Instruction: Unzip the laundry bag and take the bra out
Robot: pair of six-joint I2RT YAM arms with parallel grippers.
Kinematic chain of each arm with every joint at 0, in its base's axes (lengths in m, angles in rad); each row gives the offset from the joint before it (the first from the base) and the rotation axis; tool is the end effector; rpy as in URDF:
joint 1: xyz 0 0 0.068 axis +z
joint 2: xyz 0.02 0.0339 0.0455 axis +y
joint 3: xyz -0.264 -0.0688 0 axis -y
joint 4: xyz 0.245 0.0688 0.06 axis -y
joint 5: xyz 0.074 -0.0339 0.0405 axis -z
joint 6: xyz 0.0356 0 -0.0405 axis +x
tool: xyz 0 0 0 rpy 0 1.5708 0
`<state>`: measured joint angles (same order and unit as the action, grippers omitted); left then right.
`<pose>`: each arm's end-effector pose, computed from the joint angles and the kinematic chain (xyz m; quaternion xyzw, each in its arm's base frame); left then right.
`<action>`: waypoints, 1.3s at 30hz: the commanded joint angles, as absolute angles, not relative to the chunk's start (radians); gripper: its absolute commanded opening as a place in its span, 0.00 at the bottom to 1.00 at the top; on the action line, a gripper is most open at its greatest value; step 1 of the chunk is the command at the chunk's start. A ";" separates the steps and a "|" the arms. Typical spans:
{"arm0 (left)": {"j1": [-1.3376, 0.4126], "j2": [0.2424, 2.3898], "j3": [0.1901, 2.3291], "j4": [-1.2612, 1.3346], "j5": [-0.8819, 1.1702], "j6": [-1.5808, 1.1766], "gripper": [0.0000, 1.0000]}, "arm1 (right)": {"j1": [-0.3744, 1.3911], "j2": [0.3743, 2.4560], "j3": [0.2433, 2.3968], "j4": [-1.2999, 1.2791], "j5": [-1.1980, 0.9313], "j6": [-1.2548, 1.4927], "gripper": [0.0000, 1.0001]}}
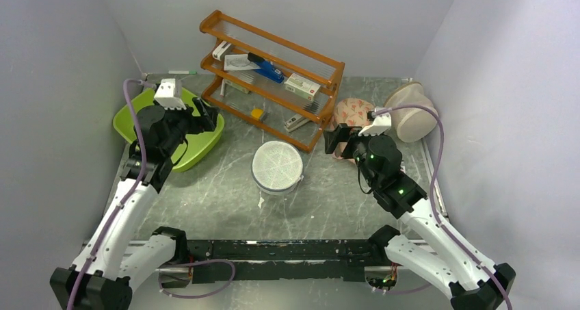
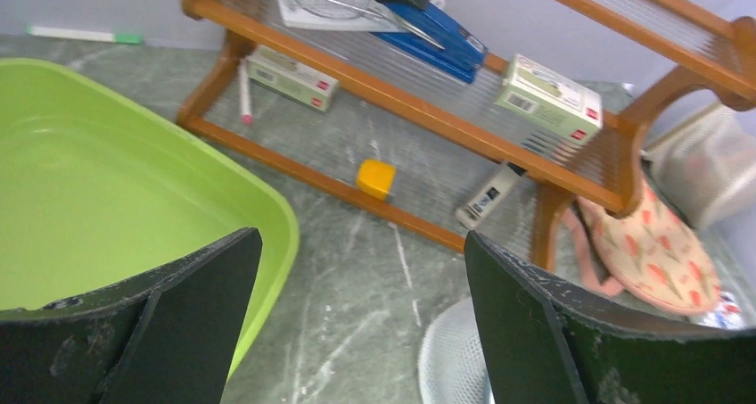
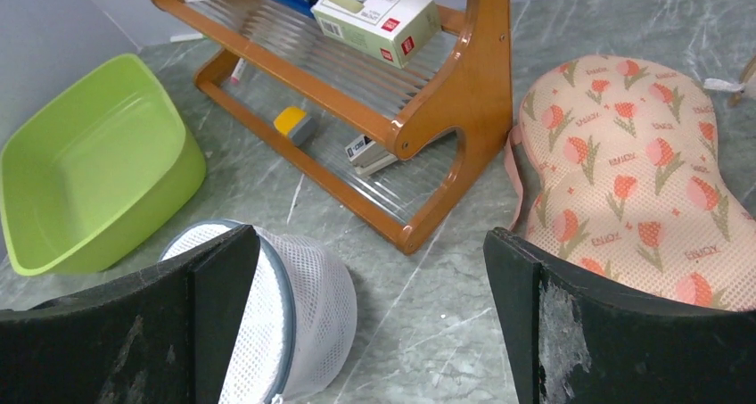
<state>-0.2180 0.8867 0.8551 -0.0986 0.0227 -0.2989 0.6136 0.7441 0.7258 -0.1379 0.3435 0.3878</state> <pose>0.2035 -0.0459 0.3561 -0.0229 0.7512 -0.1768 0.6355 0.1525 0.0927 0.3311 0.0260 0.7567 0.1934 0.6240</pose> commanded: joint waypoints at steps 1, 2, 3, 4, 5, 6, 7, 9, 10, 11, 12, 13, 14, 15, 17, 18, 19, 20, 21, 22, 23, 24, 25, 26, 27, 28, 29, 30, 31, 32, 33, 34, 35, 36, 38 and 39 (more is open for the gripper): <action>-0.182 0.937 0.899 -0.107 0.236 -0.377 0.96 | 0.630 0.771 0.759 -0.170 0.372 0.382 1.00; -0.179 0.948 0.895 -0.107 0.269 -0.387 0.96 | 0.632 0.778 0.761 -0.174 0.364 0.381 1.00; -0.175 0.962 0.891 -0.107 0.307 -0.398 0.96 | 0.633 0.785 0.761 -0.175 0.357 0.379 1.00; -0.171 0.978 0.886 -0.109 0.346 -0.410 0.96 | 0.635 0.792 0.759 -0.173 0.346 0.377 1.00; -0.169 0.993 0.879 -0.109 0.381 -0.420 0.96 | 0.635 0.801 0.756 -0.171 0.334 0.374 1.00; -0.168 1.009 0.871 -0.109 0.418 -0.432 0.96 | 0.637 0.809 0.755 -0.169 0.314 0.370 1.00; -0.168 1.028 0.862 -0.106 0.457 -0.446 0.96 | 0.637 0.818 0.753 -0.167 0.294 0.367 1.00; -0.180 1.066 0.844 -0.098 0.527 -0.470 0.96 | 0.638 0.839 0.747 -0.159 0.245 0.364 1.00; -0.194 1.089 0.836 -0.098 0.551 -0.477 0.96 | 0.639 0.850 0.742 -0.153 0.220 0.366 1.00; -0.218 1.106 0.832 -0.103 0.562 -0.481 0.96 | 0.639 0.861 0.735 -0.144 0.192 0.367 1.00; -0.246 1.122 0.829 -0.112 0.560 -0.482 0.96 | 0.640 0.874 0.725 -0.130 0.163 0.370 1.00; -0.284 1.137 0.827 -0.120 0.548 -0.479 0.96 | 0.640 0.888 0.715 -0.114 0.123 0.374 1.00; -0.323 1.150 0.824 -0.130 0.529 -0.475 0.96 | 0.640 0.903 0.705 -0.101 0.093 0.377 1.00; -0.361 1.162 0.823 -0.139 0.508 -0.473 0.96 | 0.641 0.921 0.701 -0.093 0.061 0.379 1.00; -0.444 1.179 0.821 -0.152 0.465 -0.468 0.96 | 0.641 0.962 0.699 -0.092 0.000 0.371 1.00; -0.474 1.182 0.818 -0.157 0.439 -0.468 0.96 | 0.642 0.980 0.698 -0.094 -0.029 0.365 1.00; -0.504 1.181 0.815 -0.160 0.407 -0.468 0.96 | 0.642 0.998 0.698 -0.098 -0.060 0.355 1.00; -0.530 1.176 0.813 -0.163 0.373 -0.465 0.96 | 0.642 1.013 0.697 -0.109 -0.082 0.341 0.98; -0.554 1.171 0.814 -0.165 0.342 -0.461 0.96 | 0.643 1.022 0.692 -0.115 -0.102 0.327 0.94; -0.580 1.164 0.814 -0.168 0.307 -0.454 0.96 | 0.643 1.025 0.683 -0.117 -0.120 0.304 0.90; -0.607 1.157 0.820 -0.176 0.270 -0.444 0.96 | 0.644 1.026 0.670 -0.117 -0.136 0.290 0.86; -0.638 1.150 0.828 -0.185 0.221 -0.435 0.96 | 0.645 1.023 0.656 -0.116 -0.144 0.281 0.82; -0.671 1.143 0.835 -0.190 0.173 -0.424 0.96 | 0.644 1.019 0.639 -0.108 -0.153 0.276 0.78; -0.704 1.135 0.840 -0.191 0.132 -0.413 0.96 | 0.644 1.008 0.618 -0.096 -0.159 0.276 0.76; -0.737 1.126 0.841 -0.187 0.090 -0.401 0.96 | 0.644 0.989 0.595 -0.079 -0.158 0.282 0.75; -0.773 1.121 0.841 -0.182 0.056 -0.388 0.96 | 0.644 0.969 0.574 -0.062 -0.144 0.298 0.74; -0.809 1.116 0.843 -0.181 0.000 -0.371 0.96 | 0.643 0.943 0.555 -0.043 -0.125 0.316 0.74; -0.845 1.111 0.850 -0.188 -0.057 -0.363 0.96 | 0.643 0.920 0.538 -0.023 -0.115 0.336 0.75; -0.878 1.110 0.858 -0.199 -0.107 -0.323 0.96 | 0.643 0.897 0.524 -0.007 -0.105 0.350 0.76; -0.905 1.112 0.871 -0.204 -0.136 -0.300 0.96 | 0.643 0.878 0.513 0.002 -0.085 0.363 0.77; -0.929 1.121 0.880 -0.206 -0.152 -0.285 0.96 | 0.643 0.863 0.505 0.003 -0.059 0.380 0.78; -0.961 1.131 0.889 -0.206 -0.172 -0.270 0.96 | 0.643 0.852 0.500 0.000 -0.037 0.392 0.78; -0.996 1.148 0.897 -0.202 -0.199 -0.257 0.96 | 0.643 0.839 0.493 -0.002 -0.015 0.401 0.78; -1.032 1.171 0.904 -0.198 -0.227 -0.240 0.96 | 0.643 0.827 0.487 -0.008 0.006 0.409 0.78; -1.099 1.229 0.924 -0.193 -0.276 -0.206 0.96 | 0.642 0.791 0.482 -0.020 0.040 0.426 0.78; -1.128 1.258 0.938 -0.196 -0.298 -0.187 0.96 | 0.643 0.773 0.480 -0.027 0.058 0.431 0.79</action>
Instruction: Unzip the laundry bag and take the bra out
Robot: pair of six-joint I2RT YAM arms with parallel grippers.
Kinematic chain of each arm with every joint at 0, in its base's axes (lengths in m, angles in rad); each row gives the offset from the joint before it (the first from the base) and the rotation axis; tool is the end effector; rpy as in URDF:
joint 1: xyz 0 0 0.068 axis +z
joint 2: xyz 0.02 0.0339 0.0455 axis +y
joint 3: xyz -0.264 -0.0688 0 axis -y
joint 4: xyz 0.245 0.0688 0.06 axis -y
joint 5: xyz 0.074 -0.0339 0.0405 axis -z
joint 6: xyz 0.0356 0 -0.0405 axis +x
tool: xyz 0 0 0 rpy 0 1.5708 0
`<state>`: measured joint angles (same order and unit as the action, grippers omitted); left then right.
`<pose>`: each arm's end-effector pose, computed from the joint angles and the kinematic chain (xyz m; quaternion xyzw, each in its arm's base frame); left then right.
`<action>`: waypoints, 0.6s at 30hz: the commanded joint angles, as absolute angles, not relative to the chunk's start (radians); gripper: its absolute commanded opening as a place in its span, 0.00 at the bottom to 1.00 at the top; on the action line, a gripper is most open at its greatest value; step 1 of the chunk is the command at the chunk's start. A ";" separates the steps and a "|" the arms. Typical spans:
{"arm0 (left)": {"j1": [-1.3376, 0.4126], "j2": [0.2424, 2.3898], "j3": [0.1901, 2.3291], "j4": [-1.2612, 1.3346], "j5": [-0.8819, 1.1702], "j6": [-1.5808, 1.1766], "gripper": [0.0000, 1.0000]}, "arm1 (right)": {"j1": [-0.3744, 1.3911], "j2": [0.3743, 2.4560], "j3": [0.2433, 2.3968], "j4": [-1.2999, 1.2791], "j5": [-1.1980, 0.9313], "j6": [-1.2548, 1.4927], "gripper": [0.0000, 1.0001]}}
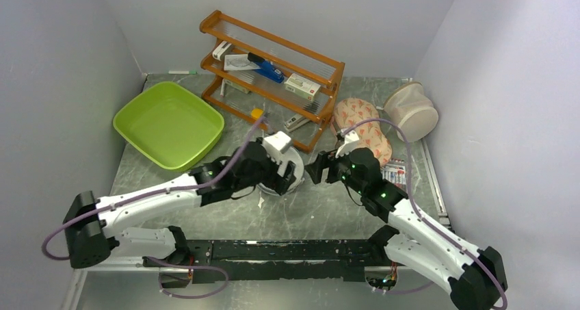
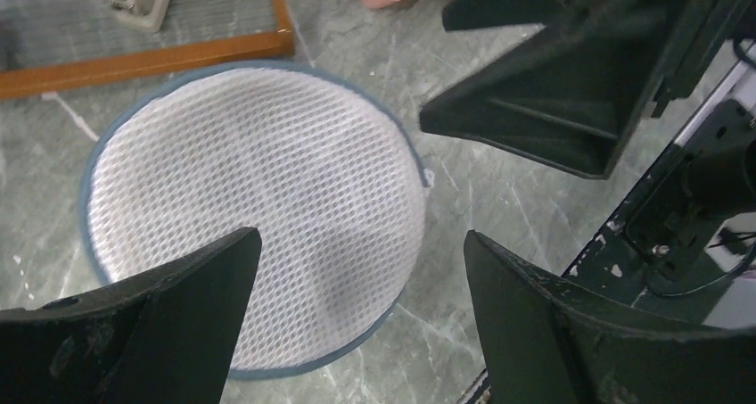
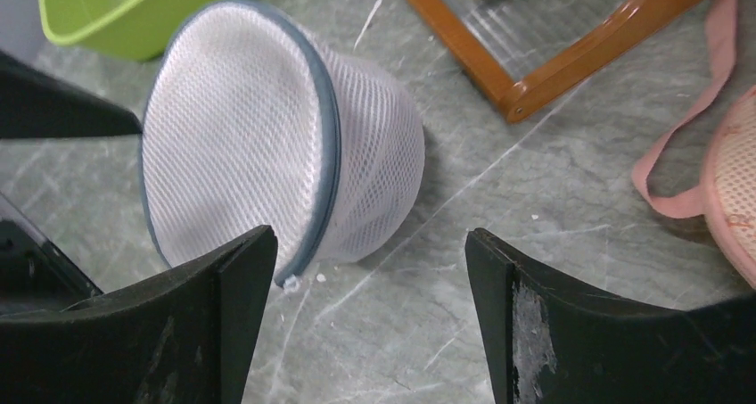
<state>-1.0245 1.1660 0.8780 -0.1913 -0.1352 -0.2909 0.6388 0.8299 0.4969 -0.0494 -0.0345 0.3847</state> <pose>0.1417 -0.2239 0.2937 0.2731 0.8086 -0.2709 0.4451 0.1555 0.1170 0.2440 -0.1146 0.8206 0.2866 0.4810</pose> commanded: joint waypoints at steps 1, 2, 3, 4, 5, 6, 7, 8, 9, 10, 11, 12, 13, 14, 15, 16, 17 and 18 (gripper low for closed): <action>-1.155 1.288 0.952 -0.198 -0.327 -0.166 0.96 | 0.643 0.751 0.478 -0.033 0.068 0.436 0.79; -1.180 1.315 0.965 -0.198 -0.364 -0.157 0.96 | 0.643 0.731 0.475 -0.036 0.075 0.441 0.79; -1.198 1.340 0.975 -0.198 -0.397 -0.150 0.99 | 0.643 0.706 0.471 -0.038 0.081 0.446 0.79; -1.209 1.364 0.985 -0.197 -0.419 -0.146 0.92 | 0.643 0.689 0.468 -0.042 0.084 0.450 0.79; -1.220 1.383 0.992 -0.197 -0.439 -0.143 0.87 | 0.644 0.677 0.465 -0.046 0.086 0.450 0.79; -1.227 1.403 0.998 -0.198 -0.463 -0.140 0.83 | 0.643 0.663 0.462 -0.049 0.090 0.451 0.79; -1.232 1.417 1.003 -0.198 -0.485 -0.140 0.82 | 0.643 0.654 0.457 -0.053 0.093 0.451 0.79; -1.236 1.432 1.007 -0.201 -0.519 -0.143 0.82 | 0.643 0.646 0.453 -0.056 0.093 0.452 0.78; -1.236 1.445 1.011 -0.208 -0.546 -0.150 0.82 | 0.644 0.639 0.449 -0.057 0.094 0.452 0.78; -1.236 1.455 1.013 -0.213 -0.568 -0.157 0.80 | 0.643 0.637 0.445 -0.056 0.090 0.451 0.78; -1.236 1.465 1.012 -0.216 -0.582 -0.156 0.78 | 0.644 0.635 0.440 -0.052 0.082 0.451 0.78; -1.237 1.473 1.012 -0.218 -0.589 -0.157 0.75 | 0.643 0.635 0.434 -0.044 0.070 0.452 0.77; -1.236 1.480 1.013 -0.219 -0.589 -0.160 0.72 | 0.644 0.636 0.430 -0.034 0.054 0.451 0.76; -1.236 1.487 1.014 -0.220 -0.586 -0.165 0.68 | 0.644 0.640 0.422 -0.021 0.036 0.450 0.75; -1.236 1.491 1.014 -0.220 -0.581 -0.176 0.64 | 0.644 0.644 0.415 -0.006 0.018 0.447 0.75; -1.236 1.496 1.013 -0.220 -0.577 -0.186 0.60 | 0.643 0.650 0.408 0.007 -0.005 0.439 0.73; -1.236 1.497 1.012 -0.218 -0.572 -0.195 0.53 | 0.644 0.655 0.401 0.021 -0.025 0.428 0.71; -1.236 1.494 1.012 -0.218 -0.568 -0.204 0.49 | 0.643 0.662 0.393 0.040 -0.052 0.417 0.70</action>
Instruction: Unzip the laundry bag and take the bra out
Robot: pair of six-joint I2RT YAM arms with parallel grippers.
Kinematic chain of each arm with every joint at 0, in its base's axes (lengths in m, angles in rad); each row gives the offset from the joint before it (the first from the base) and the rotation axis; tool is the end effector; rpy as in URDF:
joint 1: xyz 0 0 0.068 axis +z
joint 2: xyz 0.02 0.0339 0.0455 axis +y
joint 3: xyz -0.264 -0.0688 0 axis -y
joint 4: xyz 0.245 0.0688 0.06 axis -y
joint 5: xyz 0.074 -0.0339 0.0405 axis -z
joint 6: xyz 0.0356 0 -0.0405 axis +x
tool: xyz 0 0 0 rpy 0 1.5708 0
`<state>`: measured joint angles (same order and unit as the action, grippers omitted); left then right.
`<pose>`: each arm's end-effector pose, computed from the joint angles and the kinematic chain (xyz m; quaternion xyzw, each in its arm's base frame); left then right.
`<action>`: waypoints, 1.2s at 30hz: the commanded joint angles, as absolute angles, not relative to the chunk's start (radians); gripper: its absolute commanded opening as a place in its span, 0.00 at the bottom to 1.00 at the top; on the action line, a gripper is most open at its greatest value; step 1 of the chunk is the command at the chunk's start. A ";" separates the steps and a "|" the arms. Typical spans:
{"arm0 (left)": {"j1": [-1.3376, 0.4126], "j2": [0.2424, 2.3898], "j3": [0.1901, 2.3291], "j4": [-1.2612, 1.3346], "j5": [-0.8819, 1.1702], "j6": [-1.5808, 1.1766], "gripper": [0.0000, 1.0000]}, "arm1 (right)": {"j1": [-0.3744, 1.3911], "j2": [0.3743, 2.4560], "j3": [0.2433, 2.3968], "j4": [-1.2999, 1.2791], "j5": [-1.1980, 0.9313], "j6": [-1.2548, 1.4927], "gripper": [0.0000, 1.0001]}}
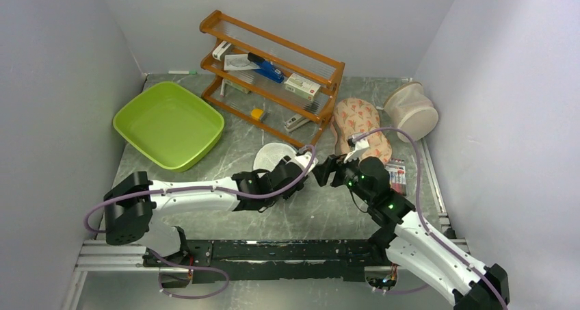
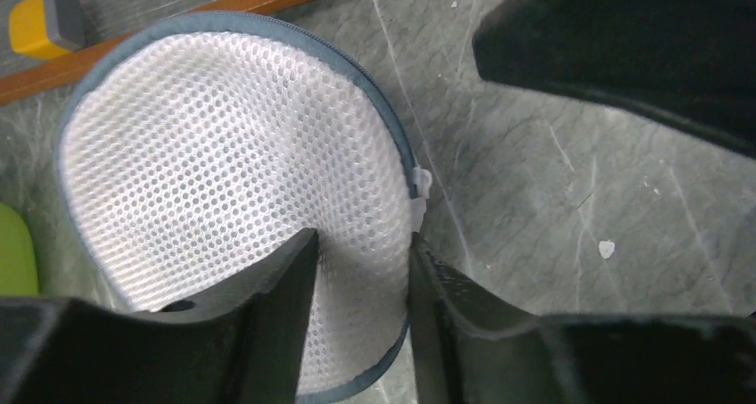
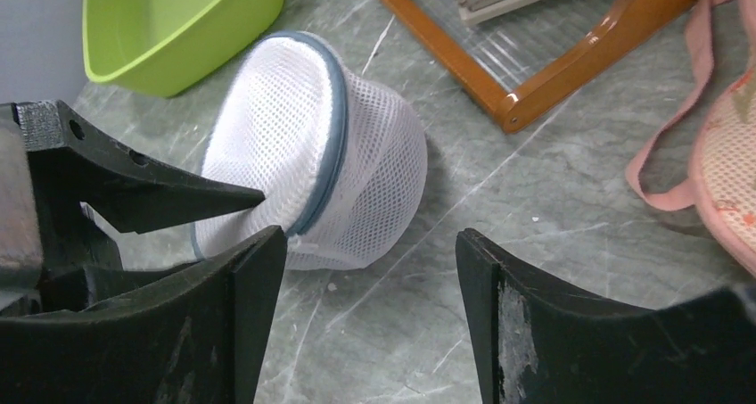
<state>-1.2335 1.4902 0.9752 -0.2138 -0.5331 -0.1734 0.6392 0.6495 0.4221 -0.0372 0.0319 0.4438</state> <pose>0.1228 -0.2956 0.2385 0.3523 0.8141 -0.0717 0.4562 0.1353 0.0992 0.2477 -0.0678 0.7913 0.3023 0.5272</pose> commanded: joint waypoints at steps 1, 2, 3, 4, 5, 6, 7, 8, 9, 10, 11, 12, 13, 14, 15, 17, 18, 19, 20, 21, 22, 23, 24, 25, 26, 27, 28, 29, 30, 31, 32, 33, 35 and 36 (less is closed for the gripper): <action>-1.235 1.489 1.009 -0.216 -0.563 -0.214 0.45 | 0.644 0.669 0.384 0.061 -0.087 0.402 0.68; -1.234 1.482 1.007 -0.217 -0.558 -0.226 0.40 | 0.643 0.678 0.374 0.093 -0.125 0.385 0.67; -1.231 1.476 1.004 -0.217 -0.548 -0.235 0.38 | 0.643 0.691 0.363 0.116 -0.167 0.371 0.65; -1.227 1.470 1.000 -0.216 -0.537 -0.244 0.37 | 0.643 0.715 0.359 0.133 -0.196 0.362 0.64; -1.223 1.467 0.998 -0.217 -0.526 -0.254 0.36 | 0.645 0.733 0.356 0.151 -0.226 0.357 0.62; -1.218 1.465 0.999 -0.223 -0.517 -0.267 0.34 | 0.645 0.755 0.354 0.172 -0.251 0.354 0.62; -1.210 1.468 1.004 -0.233 -0.500 -0.278 0.31 | 0.645 0.775 0.352 0.193 -0.274 0.351 0.61; -1.202 1.468 1.009 -0.246 -0.487 -0.289 0.28 | 0.649 0.794 0.353 0.213 -0.288 0.353 0.61; -1.194 1.469 1.013 -0.255 -0.477 -0.301 0.26 | 0.653 0.812 0.351 0.232 -0.296 0.355 0.61; -1.188 1.469 1.015 -0.261 -0.466 -0.314 0.23 | 0.662 0.828 0.350 0.249 -0.300 0.357 0.60; -1.179 1.466 1.015 -0.266 -0.448 -0.326 0.19 | 0.668 0.845 0.350 0.263 -0.300 0.359 0.60; -1.172 1.461 1.011 -0.268 -0.432 -0.338 0.14 | 0.674 0.859 0.351 0.274 -0.300 0.361 0.60; -1.165 1.455 1.005 -0.266 -0.423 -0.342 0.11 | 0.680 0.873 0.354 0.280 -0.297 0.361 0.59; -1.159 1.446 0.995 -0.258 -0.410 -0.383 0.10 | 0.685 0.883 0.359 0.277 -0.290 0.360 0.58; -1.152 1.435 0.981 -0.244 -0.394 -0.395 0.10 | 0.691 0.893 0.364 0.271 -0.278 0.354 0.57; -1.131 1.411 0.960 -0.214 -0.358 -0.413 0.09 | 0.703 0.913 0.392 0.226 -0.224 0.335 0.53; -1.121 1.402 0.955 -0.204 -0.342 -0.422 0.09 | 0.708 0.923 0.411 0.188 -0.190 0.323 0.50; -1.109 1.399 0.954 -0.202 -0.323 -0.429 0.07 | 0.712 0.929 0.430 0.154 -0.157 0.311 0.47; -1.099 1.398 0.956 -0.209 -0.306 -0.436 0.07 | 0.719 0.931 0.444 0.120 -0.133 0.298 0.46; -1.092 1.397 0.957 -0.213 -0.290 -0.444 0.07 | 0.725 0.925 0.454 0.107 -0.113 0.285 0.45; -1.088 1.394 0.953 -0.211 -0.284 -0.446 0.07 | 0.731 0.922 0.456 0.102 -0.101 0.272 0.45; -1.085 1.391 0.947 -0.203 -0.275 -0.448 0.07 | 0.740 0.918 0.457 0.096 -0.092 0.261 0.45; -1.084 1.389 0.941 -0.196 -0.261 -0.448 0.07 | 0.748 0.916 0.462 0.089 -0.080 0.254 0.45; -1.082 1.387 0.938 -0.192 -0.252 -0.448 0.07 | 0.756 0.913 0.463 0.083 -0.072 0.251 0.44; -1.082 1.386 0.934 -0.189 -0.247 -0.449 0.07 | 0.763 0.913 0.463 0.082 -0.062 0.250 0.44; -1.083 1.383 0.929 -0.182 -0.241 -0.449 0.07 | 0.769 0.910 0.460 0.087 -0.059 0.250 0.44; -1.082 1.379 0.924 -0.175 -0.236 -0.449 0.07 | 0.773 0.911 0.458 0.095 -0.062 0.249 0.44; -1.082 1.376 0.918 -0.166 -0.233 -0.451 0.07 | 0.778 0.912 0.459 0.104 -0.071 0.245 0.44; -1.082 1.373 0.914 -0.159 -0.232 -0.452 0.07 | 0.785 0.919 0.466 0.109 -0.078 0.243 0.44; -1.082 1.373 0.915 -0.157 -0.231 -0.454 0.07 | 0.796 0.929 0.479 0.110 -0.077 0.243 0.44; -1.083 1.373 0.921 -0.162 -0.228 -0.455 0.07 | 0.805 0.942 0.491 0.109 -0.070 0.245 0.43; -1.082 1.375 0.926 -0.170 -0.222 -0.456 0.07 | 0.814 0.956 0.499 0.111 -0.059 0.245 0.42; -1.082 1.374 0.923 -0.169 -0.205 -0.454 0.07 | 0.836 0.979 0.501 0.134 -0.031 0.247 0.41; -1.082 1.371 0.913 -0.162 -0.196 -0.453 0.07 | 0.846 0.989 0.498 0.151 -0.016 0.248 0.41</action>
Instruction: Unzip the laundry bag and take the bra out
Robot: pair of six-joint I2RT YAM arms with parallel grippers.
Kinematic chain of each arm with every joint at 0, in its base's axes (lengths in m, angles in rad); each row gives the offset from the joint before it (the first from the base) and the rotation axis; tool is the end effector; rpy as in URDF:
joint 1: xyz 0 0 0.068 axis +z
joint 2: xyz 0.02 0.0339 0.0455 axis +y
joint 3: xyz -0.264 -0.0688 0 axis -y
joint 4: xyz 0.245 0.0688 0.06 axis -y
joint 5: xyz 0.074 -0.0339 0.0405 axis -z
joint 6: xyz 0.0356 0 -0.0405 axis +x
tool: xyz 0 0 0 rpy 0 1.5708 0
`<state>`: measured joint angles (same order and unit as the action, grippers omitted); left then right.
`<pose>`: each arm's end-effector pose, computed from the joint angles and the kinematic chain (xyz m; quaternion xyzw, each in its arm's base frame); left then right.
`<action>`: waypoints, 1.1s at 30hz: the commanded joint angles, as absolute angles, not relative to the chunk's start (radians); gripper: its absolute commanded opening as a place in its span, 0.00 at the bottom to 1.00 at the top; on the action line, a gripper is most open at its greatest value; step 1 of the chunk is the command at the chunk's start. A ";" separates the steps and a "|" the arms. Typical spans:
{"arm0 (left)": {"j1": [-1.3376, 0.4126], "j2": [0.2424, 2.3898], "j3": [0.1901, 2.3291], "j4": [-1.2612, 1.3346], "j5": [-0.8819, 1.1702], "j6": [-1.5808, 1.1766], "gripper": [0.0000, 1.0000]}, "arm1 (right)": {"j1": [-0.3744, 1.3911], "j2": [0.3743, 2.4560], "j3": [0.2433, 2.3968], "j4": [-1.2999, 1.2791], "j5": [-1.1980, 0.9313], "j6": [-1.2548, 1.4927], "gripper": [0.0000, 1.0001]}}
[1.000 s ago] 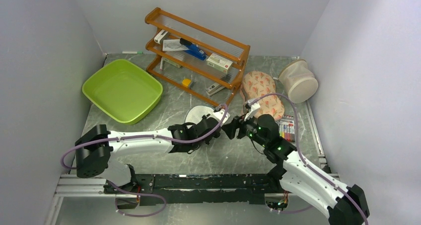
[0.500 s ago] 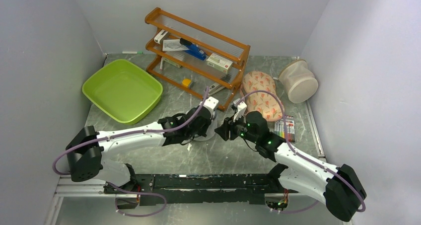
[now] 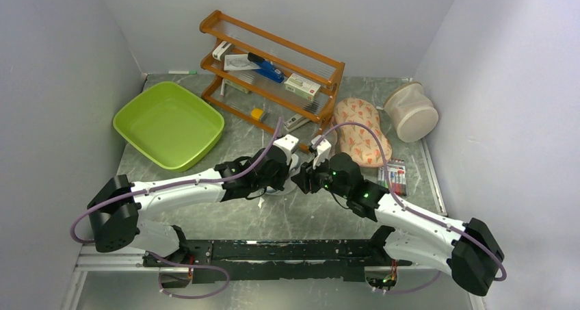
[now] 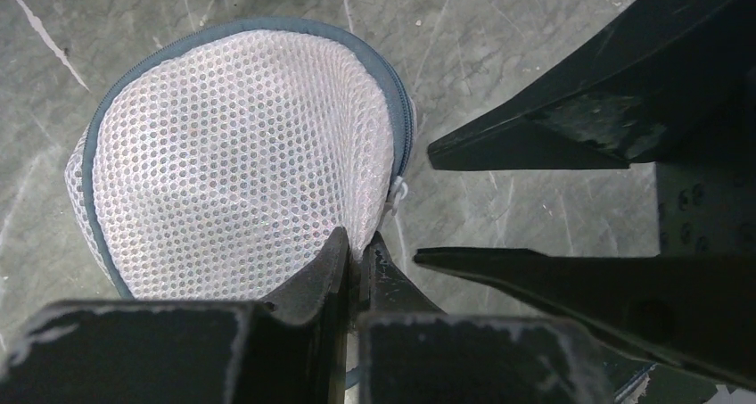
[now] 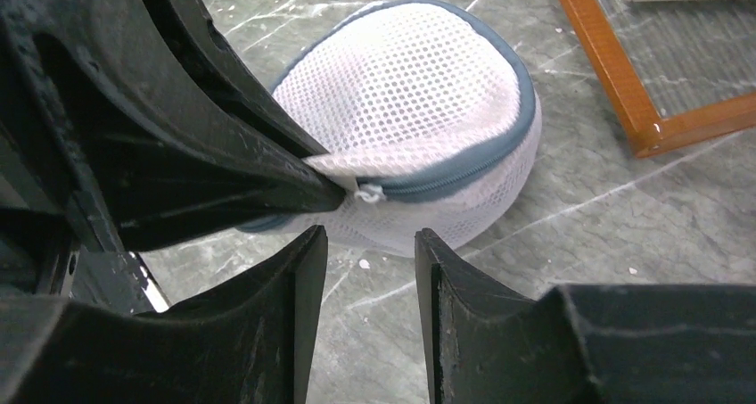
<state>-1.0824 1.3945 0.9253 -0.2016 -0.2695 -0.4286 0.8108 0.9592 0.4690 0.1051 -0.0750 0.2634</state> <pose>0.1511 -0.2642 0.2488 0.2312 0.8638 -0.2075 0.3967 0.1457 0.1572 0.2261 -0.2442 0.7923 0.3124 0.4638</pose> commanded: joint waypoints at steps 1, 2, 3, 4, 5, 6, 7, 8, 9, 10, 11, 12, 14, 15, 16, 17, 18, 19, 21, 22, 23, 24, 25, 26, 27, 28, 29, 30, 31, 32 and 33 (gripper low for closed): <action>-1.081 1.368 0.906 -0.152 -0.192 -0.454 0.07 | 0.853 1.000 0.500 0.160 -0.002 0.253 0.41; -1.082 1.366 0.902 -0.150 -0.192 -0.455 0.07 | 0.860 1.011 0.507 0.164 0.010 0.258 0.41; -1.082 1.366 0.905 -0.154 -0.190 -0.456 0.07 | 0.866 1.024 0.517 0.164 0.029 0.265 0.40; -1.082 1.367 0.910 -0.162 -0.184 -0.455 0.07 | 0.873 1.034 0.523 0.165 0.059 0.272 0.40; -1.081 1.369 0.912 -0.164 -0.179 -0.451 0.07 | 0.880 1.046 0.527 0.168 0.091 0.281 0.39; -1.081 1.371 0.913 -0.163 -0.173 -0.448 0.07 | 0.884 1.053 0.528 0.169 0.126 0.291 0.39; -1.082 1.374 0.912 -0.163 -0.170 -0.448 0.07 | 0.887 1.060 0.528 0.169 0.154 0.300 0.39; -1.082 1.375 0.911 -0.162 -0.170 -0.452 0.07 | 0.889 1.065 0.530 0.166 0.179 0.311 0.38; -1.081 1.376 0.907 -0.161 -0.168 -0.455 0.07 | 0.889 1.065 0.531 0.159 0.199 0.325 0.37; -1.083 1.375 0.904 -0.158 -0.167 -0.458 0.07 | 0.891 1.061 0.530 0.154 0.220 0.337 0.36; -1.082 1.372 0.899 -0.157 -0.167 -0.460 0.07 | 0.891 1.053 0.527 0.148 0.235 0.348 0.35; -1.082 1.370 0.896 -0.155 -0.167 -0.460 0.07 | 0.891 1.045 0.522 0.145 0.245 0.358 0.34; -1.081 1.366 0.889 -0.152 -0.168 -0.458 0.07 | 0.892 1.025 0.511 0.141 0.247 0.361 0.33; -1.082 1.365 0.888 -0.151 -0.168 -0.456 0.07 | 0.891 1.018 0.507 0.136 0.244 0.358 0.33; -1.082 1.365 0.890 -0.153 -0.170 -0.455 0.07 | 0.892 1.009 0.502 0.129 0.239 0.356 0.33; -1.082 1.365 0.892 -0.155 -0.169 -0.454 0.07 | 0.892 1.001 0.496 0.125 0.237 0.353 0.33; -1.081 1.365 0.895 -0.158 -0.169 -0.454 0.07 | 0.892 0.996 0.491 0.124 0.227 0.349 0.33; -1.081 1.365 0.895 -0.158 -0.167 -0.454 0.07 | 0.891 0.992 0.484 0.128 0.206 0.341 0.33; -1.082 1.364 0.890 -0.152 -0.162 -0.451 0.07 | 0.892 0.991 0.475 0.148 0.149 0.315 0.32; -1.082 1.364 0.890 -0.151 -0.162 -0.450 0.07 | 0.892 0.994 0.474 0.153 0.118 0.303 0.32; -1.081 1.366 0.891 -0.152 -0.161 -0.450 0.07 | 0.891 0.999 0.478 0.153 0.099 0.295 0.32; -1.082 1.368 0.894 -0.156 -0.162 -0.448 0.07 | 0.892 1.002 0.483 0.145 0.092 0.292 0.32; -1.082 1.370 0.898 -0.160 -0.164 -0.446 0.07 | 0.892 1.001 0.484 0.138 0.093 0.291 0.32; -1.082 1.371 0.899 -0.164 -0.162 -0.445 0.07 | 0.892 0.992 0.482 0.133 0.098 0.287 0.32; -1.082 1.372 0.900 -0.162 -0.160 -0.444 0.07 | 0.892 0.982 0.477 0.130 0.107 0.284 0.32; -1.081 1.373 0.898 -0.161 -0.158 -0.443 0.07 | 0.892 0.970 0.473 0.127 0.119 0.281 0.32; -1.081 1.373 0.900 -0.162 -0.158 -0.442 0.07 | 0.892 0.958 0.468 0.120 0.137 0.282 0.33; -1.081 1.374 0.902 -0.163 -0.159 -0.443 0.07 | 0.892 0.949 0.467 0.109 0.158 0.284 0.33; -1.081 1.375 0.904 -0.164 -0.159 -0.443 0.07 | 0.891 0.939 0.467 0.099 0.174 0.288 0.33; -1.081 1.376 0.905 -0.162 -0.158 -0.442 0.07 | 0.891 0.930 0.467 0.094 0.181 0.291 0.34; -1.081 1.376 0.906 -0.160 -0.157 -0.442 0.07 | 0.892 0.923 0.464 0.092 0.188 0.291 0.34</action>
<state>-1.0767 1.3819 0.9020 -0.1738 -0.2062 -0.4343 0.8875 0.9634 0.4755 0.1005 0.1383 0.3008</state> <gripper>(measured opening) 0.121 0.334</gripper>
